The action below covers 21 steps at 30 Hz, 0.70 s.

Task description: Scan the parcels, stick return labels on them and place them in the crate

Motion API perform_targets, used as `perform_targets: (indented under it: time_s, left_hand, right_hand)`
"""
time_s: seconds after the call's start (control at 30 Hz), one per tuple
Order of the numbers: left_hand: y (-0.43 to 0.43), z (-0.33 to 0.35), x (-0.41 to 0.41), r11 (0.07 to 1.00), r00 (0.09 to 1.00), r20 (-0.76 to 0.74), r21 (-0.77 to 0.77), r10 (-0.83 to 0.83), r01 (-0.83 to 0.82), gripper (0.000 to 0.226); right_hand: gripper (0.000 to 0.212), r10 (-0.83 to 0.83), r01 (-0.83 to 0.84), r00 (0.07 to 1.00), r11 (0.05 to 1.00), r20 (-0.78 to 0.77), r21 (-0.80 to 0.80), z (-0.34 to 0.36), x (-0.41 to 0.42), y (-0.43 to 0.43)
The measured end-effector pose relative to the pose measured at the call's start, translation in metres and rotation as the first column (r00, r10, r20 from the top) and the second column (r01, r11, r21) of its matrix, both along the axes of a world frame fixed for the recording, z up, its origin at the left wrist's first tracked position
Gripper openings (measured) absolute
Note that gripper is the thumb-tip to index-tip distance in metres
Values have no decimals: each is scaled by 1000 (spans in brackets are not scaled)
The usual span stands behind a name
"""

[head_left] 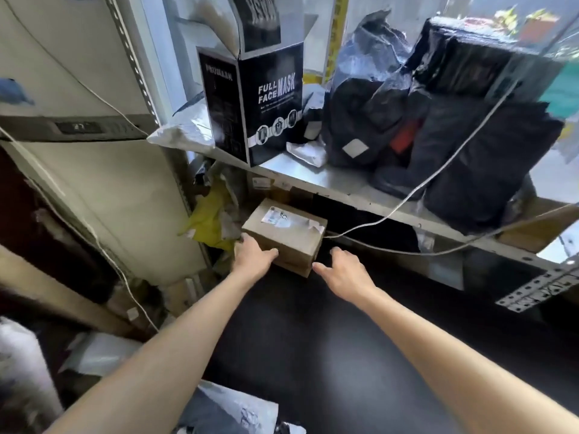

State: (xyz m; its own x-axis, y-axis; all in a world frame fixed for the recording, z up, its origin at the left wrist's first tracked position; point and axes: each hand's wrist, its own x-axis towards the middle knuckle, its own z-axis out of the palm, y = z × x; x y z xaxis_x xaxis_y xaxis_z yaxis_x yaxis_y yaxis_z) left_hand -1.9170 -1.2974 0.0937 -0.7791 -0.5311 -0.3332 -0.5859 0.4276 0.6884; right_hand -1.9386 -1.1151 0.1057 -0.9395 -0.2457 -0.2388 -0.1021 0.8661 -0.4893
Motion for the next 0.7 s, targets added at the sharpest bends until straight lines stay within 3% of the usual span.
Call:
perform_targets:
  time_s: [0.1, 0.17, 0.3, 0.43, 0.57, 0.7]
  left_hand:
    - [-17, -19, -36, 978, 979, -92, 117, 183, -172, 103]
    - [-25, -36, -53, 965, 964, -133, 154, 232, -211, 104]
    - [-34, -66, -70, 910, 942, -196, 372, 271, -185, 54]
    - [-35, -76, -75, 821, 910, -247, 551, 334, -152, 48]
    - [-26, -74, -73, 787, 891, -233, 588, 389, -189, 49]
    - [-17, -62, -61, 582, 843, -102, 767, 528, -272, 55]
  right_hand:
    - [51, -64, 62, 998, 994, -15, -95, -16, -45, -27]
    - [56, -121, 118, 993, 984, -8, -135, -27, -71, -41]
    - [77, -216, 216, 976, 945, 28, -245, -46, -105, -55]
    - [60, -224, 228, 973, 911, 55, -344, -60, -114, -54]
    - [54, -305, 303, 950, 866, 58, -397, -57, -103, -50]
    - [49, -437, 426, 895, 777, 90, -463, -50, -66, -34]
